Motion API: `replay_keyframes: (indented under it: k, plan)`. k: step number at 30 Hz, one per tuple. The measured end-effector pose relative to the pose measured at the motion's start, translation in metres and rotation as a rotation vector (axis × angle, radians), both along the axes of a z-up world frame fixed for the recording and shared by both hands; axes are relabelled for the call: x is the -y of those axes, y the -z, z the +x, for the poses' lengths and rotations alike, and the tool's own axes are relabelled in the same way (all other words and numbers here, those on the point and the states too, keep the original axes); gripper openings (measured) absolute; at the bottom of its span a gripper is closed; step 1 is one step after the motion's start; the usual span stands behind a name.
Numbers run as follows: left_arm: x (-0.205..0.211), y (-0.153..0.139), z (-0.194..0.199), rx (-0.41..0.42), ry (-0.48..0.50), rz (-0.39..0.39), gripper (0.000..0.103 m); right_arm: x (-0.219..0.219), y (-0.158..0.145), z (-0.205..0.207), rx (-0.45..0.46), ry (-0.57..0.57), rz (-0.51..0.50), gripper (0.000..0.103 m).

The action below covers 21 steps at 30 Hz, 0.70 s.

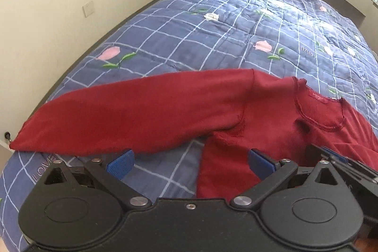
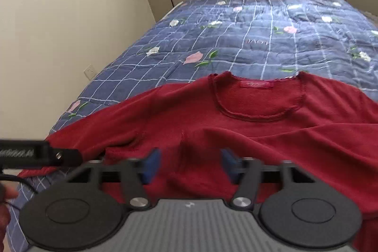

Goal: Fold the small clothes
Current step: 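Open the right gripper to release the folded sleeve and withdraw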

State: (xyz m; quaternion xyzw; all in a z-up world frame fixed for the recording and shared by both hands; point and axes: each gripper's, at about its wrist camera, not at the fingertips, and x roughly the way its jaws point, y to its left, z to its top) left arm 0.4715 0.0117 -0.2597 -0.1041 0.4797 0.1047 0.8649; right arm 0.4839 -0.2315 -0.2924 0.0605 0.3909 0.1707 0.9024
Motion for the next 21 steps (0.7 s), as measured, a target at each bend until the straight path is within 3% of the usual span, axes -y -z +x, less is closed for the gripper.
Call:
replay_keyframes:
  k: [3,7,12,15,21]
  plan:
    - [0.005,0.004,0.002,-0.004,0.008,-0.015,0.102,0.026,-0.006,-0.015,0.01,0.029,-0.049,0.086]
    - [0.023,0.01,0.008,-0.008,0.037,-0.04,0.102,0.073,-0.011,-0.037,0.034,0.167,-0.133,0.099]
    - [0.062,0.021,0.021,-0.012,0.11,-0.07,0.102,0.136,-0.009,-0.068,0.052,0.413,-0.303,0.102]
    - [0.09,0.029,0.031,-0.009,0.149,-0.059,0.102,0.169,0.004,-0.075,0.014,0.507,-0.431,0.098]
    - [0.136,0.059,0.053,-0.092,0.172,0.072,0.102,0.207,0.028,-0.074,-0.006,0.489,-0.446,0.071]
